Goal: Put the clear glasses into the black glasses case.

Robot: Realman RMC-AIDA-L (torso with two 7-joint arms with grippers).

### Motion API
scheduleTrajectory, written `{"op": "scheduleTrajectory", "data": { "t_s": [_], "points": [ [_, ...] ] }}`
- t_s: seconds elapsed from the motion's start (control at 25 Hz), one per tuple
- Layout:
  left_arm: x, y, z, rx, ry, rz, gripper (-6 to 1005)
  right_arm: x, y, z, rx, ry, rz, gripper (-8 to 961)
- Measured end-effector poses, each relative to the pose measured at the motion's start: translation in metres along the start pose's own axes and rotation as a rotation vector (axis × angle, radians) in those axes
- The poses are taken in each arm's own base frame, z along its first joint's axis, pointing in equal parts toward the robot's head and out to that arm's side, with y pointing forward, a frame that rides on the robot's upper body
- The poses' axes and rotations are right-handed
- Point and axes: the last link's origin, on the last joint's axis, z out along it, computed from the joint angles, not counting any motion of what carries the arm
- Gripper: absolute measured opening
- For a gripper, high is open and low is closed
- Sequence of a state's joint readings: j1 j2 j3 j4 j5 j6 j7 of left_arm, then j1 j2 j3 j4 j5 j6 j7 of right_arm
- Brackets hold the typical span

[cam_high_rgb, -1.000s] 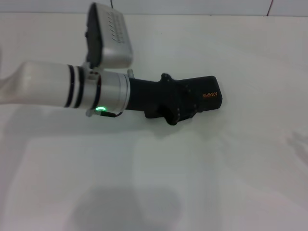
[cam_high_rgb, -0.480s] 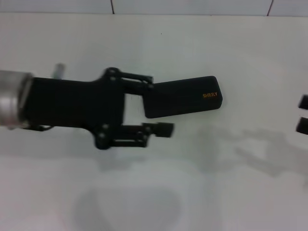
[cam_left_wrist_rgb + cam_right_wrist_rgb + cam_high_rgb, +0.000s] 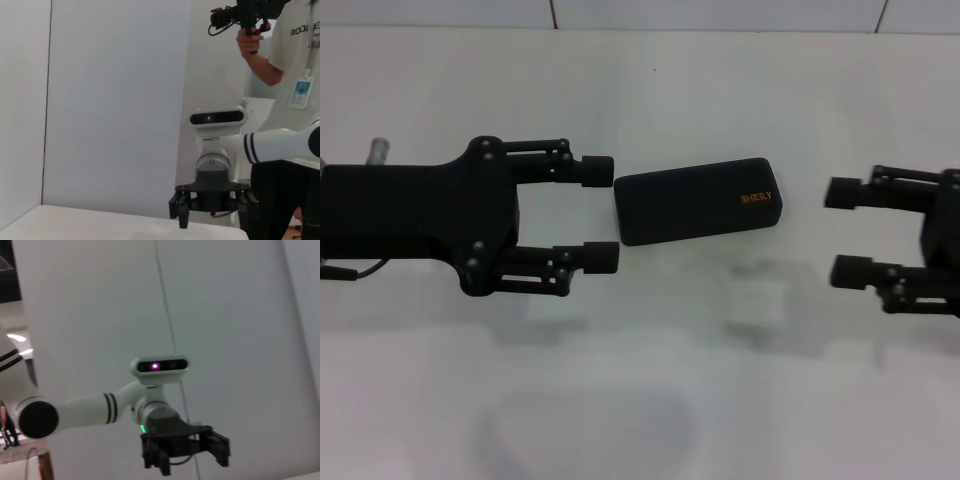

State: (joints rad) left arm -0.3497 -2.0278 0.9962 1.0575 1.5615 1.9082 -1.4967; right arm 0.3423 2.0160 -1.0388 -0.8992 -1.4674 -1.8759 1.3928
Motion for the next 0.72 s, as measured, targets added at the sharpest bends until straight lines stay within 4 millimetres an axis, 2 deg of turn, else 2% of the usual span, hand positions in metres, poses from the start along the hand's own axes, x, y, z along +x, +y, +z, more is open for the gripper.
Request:
{"op": "scheduleTrajectory", "data": {
  "t_s": [0.08, 0.28, 0.48, 0.6, 0.72],
  "points": [
    [0.000, -0.001, -0.001, 0.000, -0.002, -0.002, 740, -0.001, -0.002, 0.005, -0.019, 0.001, -0.002, 710],
    [-0.001, -0.001, -0.002, 0.002, -0.003, -0.005, 740, -0.002, -0.008, 0.021, -0.055, 0.008, 0.006, 706],
    [-0.003, -0.002, -0.005, 0.018, 0.017, -0.030, 740, 0.007, -0.013, 0.039, -0.054, 0.066, 0.021, 707],
    [-0.005, -0.004, -0.010, 0.044, 0.036, -0.041, 740, 0.008, -0.015, 0.044, -0.053, 0.082, 0.017, 879],
    [-0.006, -0.003, -0.012, 0.050, 0.040, -0.045, 740, 0.007, -0.015, 0.046, -0.061, 0.081, 0.014, 879]
  ]
}}
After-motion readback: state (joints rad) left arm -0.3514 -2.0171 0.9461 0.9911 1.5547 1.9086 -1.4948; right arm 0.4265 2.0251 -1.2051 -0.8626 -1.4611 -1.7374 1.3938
